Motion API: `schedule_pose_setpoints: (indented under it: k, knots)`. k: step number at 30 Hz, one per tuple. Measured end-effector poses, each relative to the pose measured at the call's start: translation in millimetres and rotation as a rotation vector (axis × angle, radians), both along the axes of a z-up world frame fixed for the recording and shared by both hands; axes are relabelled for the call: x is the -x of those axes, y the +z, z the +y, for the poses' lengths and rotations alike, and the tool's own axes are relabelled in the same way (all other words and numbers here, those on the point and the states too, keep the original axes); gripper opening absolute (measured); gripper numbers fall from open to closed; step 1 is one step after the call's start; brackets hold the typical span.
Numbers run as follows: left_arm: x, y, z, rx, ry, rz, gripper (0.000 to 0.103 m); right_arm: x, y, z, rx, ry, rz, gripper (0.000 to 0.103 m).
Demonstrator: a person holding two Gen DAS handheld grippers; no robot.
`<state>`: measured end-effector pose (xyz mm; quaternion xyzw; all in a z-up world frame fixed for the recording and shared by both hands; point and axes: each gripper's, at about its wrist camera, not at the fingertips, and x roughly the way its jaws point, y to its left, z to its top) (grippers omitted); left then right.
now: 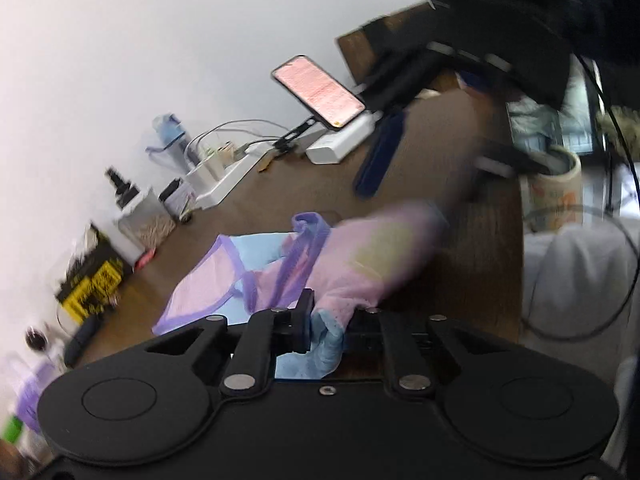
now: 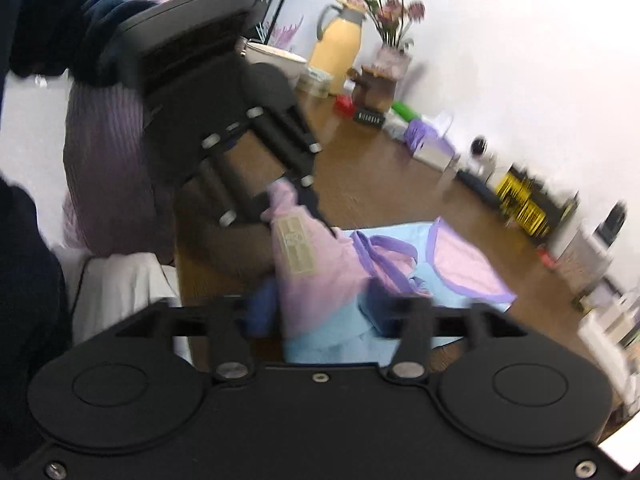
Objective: Fold clothes
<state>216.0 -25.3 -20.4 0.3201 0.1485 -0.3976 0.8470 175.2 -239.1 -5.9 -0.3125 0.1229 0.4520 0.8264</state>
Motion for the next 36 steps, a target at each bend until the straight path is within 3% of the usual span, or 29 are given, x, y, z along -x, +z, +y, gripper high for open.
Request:
schedule_pose_setpoints:
  k: [4,14,15,17,18,21,26,29,31,36]
  knots:
    - [-7,11,6,0.07,0.02,0.058,0.01,10,-18,8,0.046,-0.066,-0.18,0.081]
    - [-2,25,19,0.12,0.028,0.112,0.01,11,-42,36,0.119,-0.045,-0.412,0.079]
    - [0,25,20,0.118,0.023,0.108,0.01,9,-44,38,0.127,-0.039,-0.423,0.076]
    - [-1,24,21,0.1,0.015,0.098,0.01,6,-48,41,0.156,-0.023,-0.444,0.059]
    - [-2,23,21,0.096,0.014,0.096,0.01,5,-48,42,0.168,-0.015,-0.443,0.043]
    - [-1,18,20,0.04,0.006,0.066,0.01,4,-43,42,0.176,0.005,-0.397,0.018]
    - [12,13,22,-0.018,-0.068,0.084,0.01,12,-14,28,0.142,0.066,-0.199,0.018]
    - [17,14,26,-0.027,-0.141,0.167,0.01,13,6,17,0.103,0.11,-0.038,0.017]
    - [15,21,29,0.006,-0.185,0.236,0.01,6,18,10,0.066,0.13,0.063,0.018]
    - [-13,39,37,0.09,-0.196,0.295,0.01,-33,43,-4,-0.043,0.134,0.259,0.018]
